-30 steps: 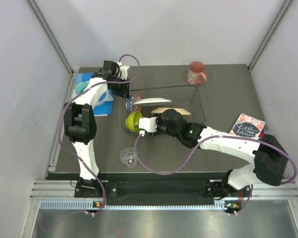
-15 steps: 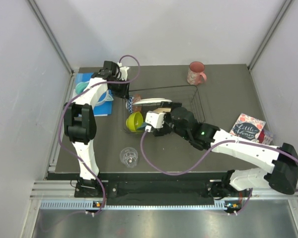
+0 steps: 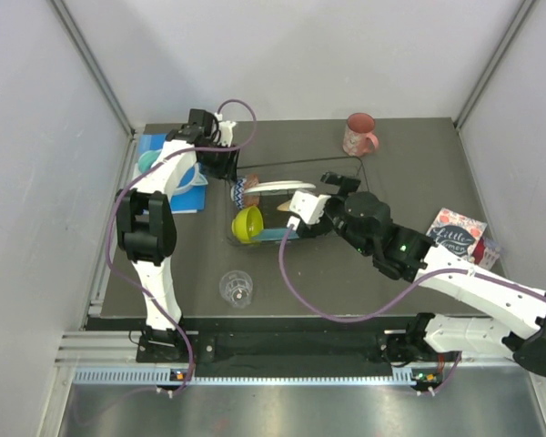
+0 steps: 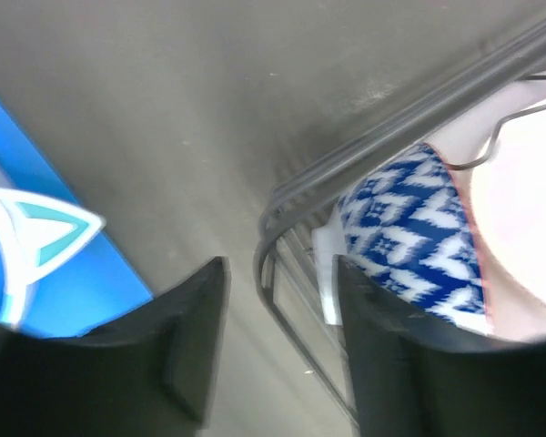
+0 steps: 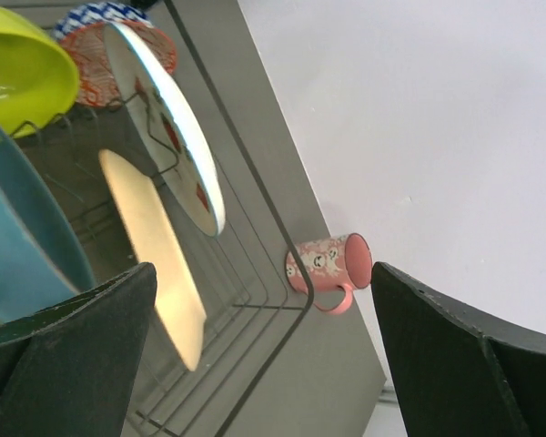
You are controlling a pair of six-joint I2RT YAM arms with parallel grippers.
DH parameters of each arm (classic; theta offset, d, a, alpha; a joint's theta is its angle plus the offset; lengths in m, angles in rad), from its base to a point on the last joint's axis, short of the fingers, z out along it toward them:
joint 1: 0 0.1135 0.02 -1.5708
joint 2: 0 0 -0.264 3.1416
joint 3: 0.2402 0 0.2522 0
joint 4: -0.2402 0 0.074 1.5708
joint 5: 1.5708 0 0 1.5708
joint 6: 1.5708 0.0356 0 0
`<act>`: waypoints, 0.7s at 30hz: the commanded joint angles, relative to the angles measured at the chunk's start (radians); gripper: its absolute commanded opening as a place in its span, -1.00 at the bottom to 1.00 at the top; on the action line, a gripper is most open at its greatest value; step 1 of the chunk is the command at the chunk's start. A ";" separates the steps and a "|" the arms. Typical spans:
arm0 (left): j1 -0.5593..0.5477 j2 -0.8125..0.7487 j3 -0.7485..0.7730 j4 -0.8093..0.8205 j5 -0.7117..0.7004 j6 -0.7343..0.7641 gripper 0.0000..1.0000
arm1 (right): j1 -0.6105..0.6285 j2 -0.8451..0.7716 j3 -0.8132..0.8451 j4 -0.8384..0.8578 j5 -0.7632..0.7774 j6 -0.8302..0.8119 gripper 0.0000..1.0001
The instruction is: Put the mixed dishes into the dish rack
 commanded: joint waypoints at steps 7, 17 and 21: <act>-0.006 -0.052 0.034 -0.033 0.020 -0.004 0.36 | -0.213 0.054 0.007 -0.023 -0.142 0.024 0.99; 0.005 -0.060 0.012 -0.022 0.031 -0.010 0.35 | -0.268 0.068 0.135 -0.298 -0.327 0.153 0.95; 0.011 -0.063 0.003 -0.009 0.054 -0.027 0.34 | -0.268 0.039 0.086 -0.304 -0.331 0.165 0.96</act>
